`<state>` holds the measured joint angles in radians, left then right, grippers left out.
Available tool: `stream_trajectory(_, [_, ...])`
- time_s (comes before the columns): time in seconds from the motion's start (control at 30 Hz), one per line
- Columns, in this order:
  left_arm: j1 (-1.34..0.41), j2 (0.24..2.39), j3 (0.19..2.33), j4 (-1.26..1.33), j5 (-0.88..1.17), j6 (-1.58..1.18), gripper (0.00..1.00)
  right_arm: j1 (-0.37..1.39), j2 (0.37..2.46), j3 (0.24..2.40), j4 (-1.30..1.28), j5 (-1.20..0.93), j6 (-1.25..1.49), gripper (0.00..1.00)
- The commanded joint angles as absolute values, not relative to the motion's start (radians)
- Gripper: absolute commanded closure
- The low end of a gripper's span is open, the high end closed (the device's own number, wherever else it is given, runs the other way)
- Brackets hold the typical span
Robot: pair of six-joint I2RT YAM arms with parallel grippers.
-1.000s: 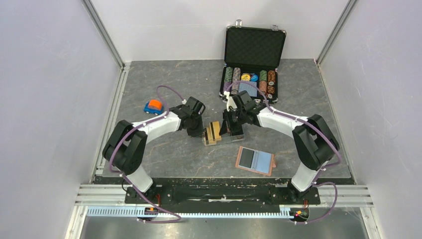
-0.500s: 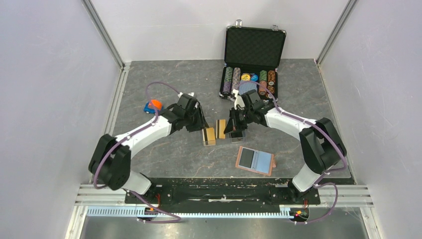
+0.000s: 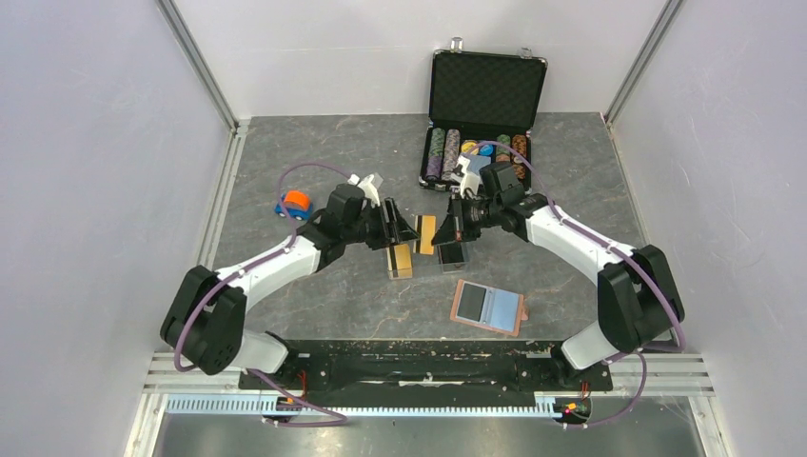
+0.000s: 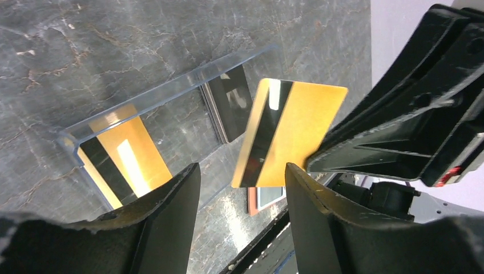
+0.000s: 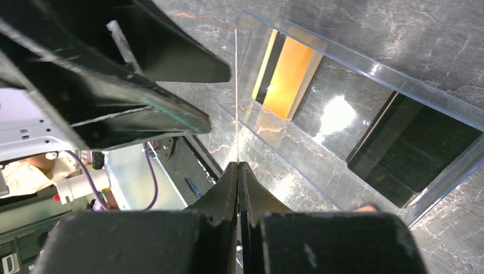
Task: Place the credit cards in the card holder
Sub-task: Insert the credit card into the card holder.
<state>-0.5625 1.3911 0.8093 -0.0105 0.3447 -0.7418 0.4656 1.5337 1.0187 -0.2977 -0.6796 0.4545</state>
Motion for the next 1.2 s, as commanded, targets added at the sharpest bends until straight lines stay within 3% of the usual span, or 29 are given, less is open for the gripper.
stream_trajectory(0.0, [-0.536,1.410,0.768,0.193,0.465,-0.802,0.37,0.449,1.481,1.019,-0.301,-0.759,0.474,1.00])
stream_trajectory(0.33, [-0.528,1.494,0.697,0.546,0.660,-0.953,0.41,0.446,1.479,1.021,-0.318,-0.781,0.475,1.00])
stream_trajectory(0.4, [-0.528,1.513,0.685,0.618,0.691,-0.988,0.50,0.447,1.477,1.018,-0.319,-0.778,0.473,1.00])
stream_trajectory(0.57, [-0.528,1.525,0.669,0.685,0.708,-1.026,0.97,0.442,1.470,1.007,-0.318,-0.753,0.463,1.00])
stream_trajectory(0.67, [-0.528,1.510,0.660,0.694,0.709,-1.029,0.98,0.428,1.452,0.992,-0.307,-0.731,0.457,1.00])
stream_trajectory(0.8, [-0.527,1.483,0.635,0.714,0.694,-1.037,0.98,0.401,1.419,0.957,-0.261,-0.738,0.471,0.85])
stream_trajectory(1.0, [-0.527,1.467,0.599,0.786,0.680,-1.077,0.98,0.378,1.375,0.892,-0.154,-0.787,0.518,0.33])
stream_trajectory(1.07, [-0.527,1.462,0.594,0.811,0.675,-1.093,0.98,0.377,1.374,0.883,-0.139,-0.796,0.526,0.26])
stream_trajectory(1.17, [-0.527,1.454,0.593,0.830,0.671,-1.104,0.98,0.377,1.371,0.852,-0.070,-0.830,0.568,0.24])
